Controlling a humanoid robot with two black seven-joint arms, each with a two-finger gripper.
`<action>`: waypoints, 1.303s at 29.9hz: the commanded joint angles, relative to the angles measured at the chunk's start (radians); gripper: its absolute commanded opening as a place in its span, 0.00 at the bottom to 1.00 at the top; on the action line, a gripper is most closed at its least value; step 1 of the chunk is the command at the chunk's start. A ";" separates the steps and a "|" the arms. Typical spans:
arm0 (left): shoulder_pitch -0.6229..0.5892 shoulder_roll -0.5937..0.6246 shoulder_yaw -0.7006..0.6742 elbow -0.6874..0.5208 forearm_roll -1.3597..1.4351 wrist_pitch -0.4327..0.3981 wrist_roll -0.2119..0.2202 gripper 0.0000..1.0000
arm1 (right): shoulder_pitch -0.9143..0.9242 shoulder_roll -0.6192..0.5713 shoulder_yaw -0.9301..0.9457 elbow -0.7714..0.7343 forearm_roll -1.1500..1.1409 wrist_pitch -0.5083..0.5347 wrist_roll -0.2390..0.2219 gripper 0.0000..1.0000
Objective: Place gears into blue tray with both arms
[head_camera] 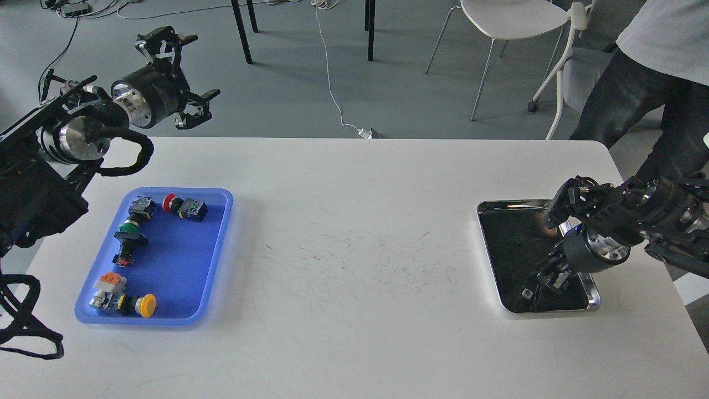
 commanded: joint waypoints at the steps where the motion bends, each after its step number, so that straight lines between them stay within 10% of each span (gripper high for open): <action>1: 0.001 0.001 0.000 0.000 0.000 0.000 0.000 0.99 | 0.000 -0.002 -0.003 -0.001 0.001 0.000 0.000 0.02; 39: -0.002 0.108 0.011 -0.031 0.003 -0.014 0.003 0.99 | 0.219 0.313 0.288 -0.053 0.126 -0.025 0.000 0.02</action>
